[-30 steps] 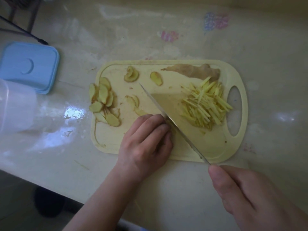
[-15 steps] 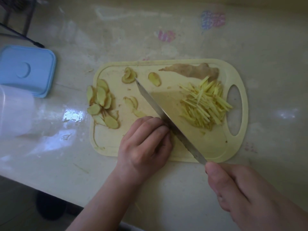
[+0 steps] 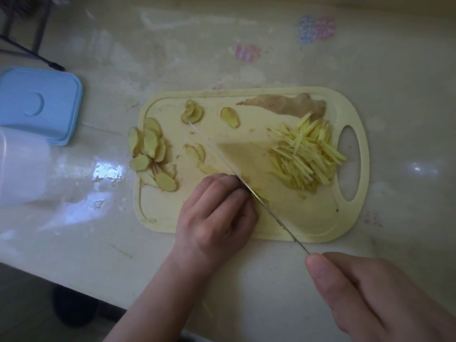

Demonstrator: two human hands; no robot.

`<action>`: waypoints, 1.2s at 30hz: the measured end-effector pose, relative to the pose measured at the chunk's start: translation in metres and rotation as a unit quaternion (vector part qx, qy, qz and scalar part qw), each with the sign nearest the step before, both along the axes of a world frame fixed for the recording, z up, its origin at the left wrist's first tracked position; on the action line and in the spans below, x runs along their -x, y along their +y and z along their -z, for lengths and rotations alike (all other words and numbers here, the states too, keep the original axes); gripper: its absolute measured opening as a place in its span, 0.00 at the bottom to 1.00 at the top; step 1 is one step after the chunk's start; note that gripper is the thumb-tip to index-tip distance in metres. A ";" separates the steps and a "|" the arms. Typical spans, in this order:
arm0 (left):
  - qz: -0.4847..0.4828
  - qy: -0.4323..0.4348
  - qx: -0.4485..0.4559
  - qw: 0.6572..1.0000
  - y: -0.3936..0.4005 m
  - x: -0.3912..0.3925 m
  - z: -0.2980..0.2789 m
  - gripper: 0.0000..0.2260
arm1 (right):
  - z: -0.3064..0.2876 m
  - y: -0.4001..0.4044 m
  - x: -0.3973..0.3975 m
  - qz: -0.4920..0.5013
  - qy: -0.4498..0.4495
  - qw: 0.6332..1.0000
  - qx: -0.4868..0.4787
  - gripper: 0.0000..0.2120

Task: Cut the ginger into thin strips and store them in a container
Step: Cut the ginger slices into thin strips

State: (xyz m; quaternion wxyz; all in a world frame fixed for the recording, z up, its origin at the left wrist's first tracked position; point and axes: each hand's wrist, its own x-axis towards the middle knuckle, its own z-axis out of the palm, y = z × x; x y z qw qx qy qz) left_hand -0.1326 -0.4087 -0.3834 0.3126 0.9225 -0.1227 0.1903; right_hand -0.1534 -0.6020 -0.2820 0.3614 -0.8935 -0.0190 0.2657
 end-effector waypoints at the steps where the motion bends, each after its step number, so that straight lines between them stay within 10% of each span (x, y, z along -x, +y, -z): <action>1: 0.002 0.001 0.002 1.000 0.000 0.000 0.000 0.02 | 0.001 -0.001 -0.002 0.001 -0.024 1.000 0.015 0.41; 7: 0.006 0.005 0.012 1.000 0.000 -0.001 0.002 0.01 | 0.019 0.000 -0.018 -0.012 0.147 0.989 -0.025 0.45; 15: -0.009 -0.005 0.008 1.000 0.001 0.000 0.003 0.01 | -0.007 -0.001 0.001 0.032 0.005 0.999 0.023 0.31; 22: -0.012 -0.012 0.005 1.000 0.001 0.001 0.003 0.02 | 0.000 0.000 -0.010 0.030 0.134 0.990 0.010 0.49; 36: -0.008 0.003 -0.023 1.000 0.002 0.000 0.000 0.03 | -0.014 0.008 -0.009 0.003 0.063 0.997 0.032 0.38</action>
